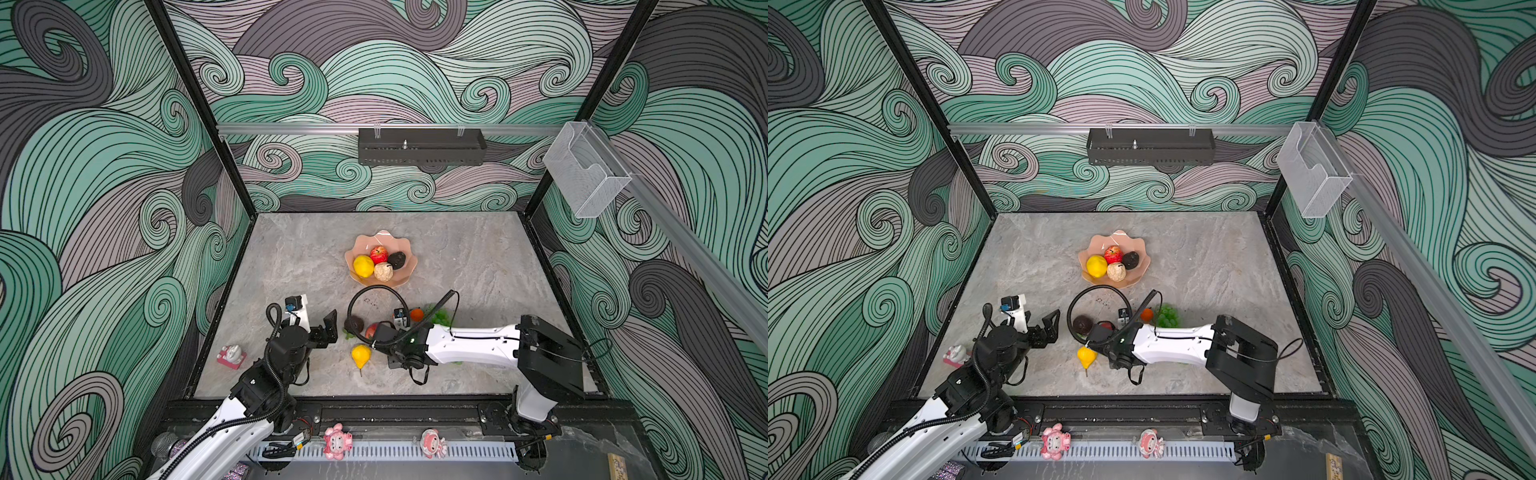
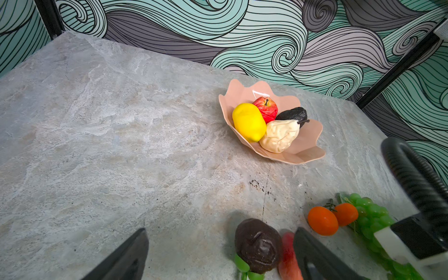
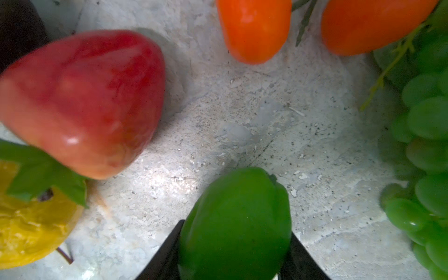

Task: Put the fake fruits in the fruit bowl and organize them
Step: 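Close the right gripper on the green lime, then pass the green lime from the right gripper into the left gripper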

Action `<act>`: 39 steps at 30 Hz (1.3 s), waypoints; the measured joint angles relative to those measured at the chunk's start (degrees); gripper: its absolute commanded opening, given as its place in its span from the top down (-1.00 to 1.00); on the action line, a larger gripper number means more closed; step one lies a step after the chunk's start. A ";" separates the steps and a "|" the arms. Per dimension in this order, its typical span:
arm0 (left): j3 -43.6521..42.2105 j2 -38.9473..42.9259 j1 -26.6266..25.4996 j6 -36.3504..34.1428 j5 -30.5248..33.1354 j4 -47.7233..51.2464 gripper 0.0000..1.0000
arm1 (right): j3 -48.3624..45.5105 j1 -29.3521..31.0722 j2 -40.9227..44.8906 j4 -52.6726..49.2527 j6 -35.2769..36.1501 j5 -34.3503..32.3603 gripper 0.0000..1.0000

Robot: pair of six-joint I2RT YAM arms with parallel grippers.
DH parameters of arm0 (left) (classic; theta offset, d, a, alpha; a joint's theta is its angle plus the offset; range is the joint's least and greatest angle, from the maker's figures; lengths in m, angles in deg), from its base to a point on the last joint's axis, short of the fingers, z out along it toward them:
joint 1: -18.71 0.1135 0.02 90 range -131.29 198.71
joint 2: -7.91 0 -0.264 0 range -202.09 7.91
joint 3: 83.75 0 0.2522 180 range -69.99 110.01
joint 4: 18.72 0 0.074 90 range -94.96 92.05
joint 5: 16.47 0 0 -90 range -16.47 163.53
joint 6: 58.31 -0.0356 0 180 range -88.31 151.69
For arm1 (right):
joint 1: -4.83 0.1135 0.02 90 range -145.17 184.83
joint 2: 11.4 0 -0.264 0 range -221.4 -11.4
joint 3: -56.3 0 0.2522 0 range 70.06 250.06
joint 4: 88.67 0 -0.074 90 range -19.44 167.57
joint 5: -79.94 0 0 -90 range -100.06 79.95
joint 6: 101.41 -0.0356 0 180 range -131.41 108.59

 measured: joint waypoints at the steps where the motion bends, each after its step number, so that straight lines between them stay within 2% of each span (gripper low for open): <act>1: 0.00 -0.79 0.00 0.11 -0.44 -0.24 -0.92 | -0.48 0.00 1.14 0.15 0.24 -0.24 0.02; 6: 0.31 -7.37 0.00 3.19 -4.96 -1.44 -0.92 | -4.87 0.17 9.31 3.65 3.69 -1.31 0.04; 12: 4.31 -14.56 0.00 8.66 -15.52 -2.19 -0.92 | -12.83 0.22 18.45 14.36 11.17 -1.25 0.12; 16: 8.11 -18.82 0.00 11.72 -24.04 -4.44 -0.91 | -15.63 0.22 19.37 21.31 16.37 -0.87 0.17; 22: 13.22 -27.41 -0.11 16.68 -34.62 -6.62 -0.85 | -18.01 0.22 19.65 31.15 23.30 -0.85 0.13; 30: 16.70 -33.38 -1.25 18.64 -41.75 -6.29 -0.69 | -21.33 0.22 20.15 41.66 28.92 -0.85 0.16; 39: 18.64 -37.13 -2.45 19.37 -45.18 -6.10 -0.50 | -23.91 0.22 22.03 48.06 31.52 -2.21 0.16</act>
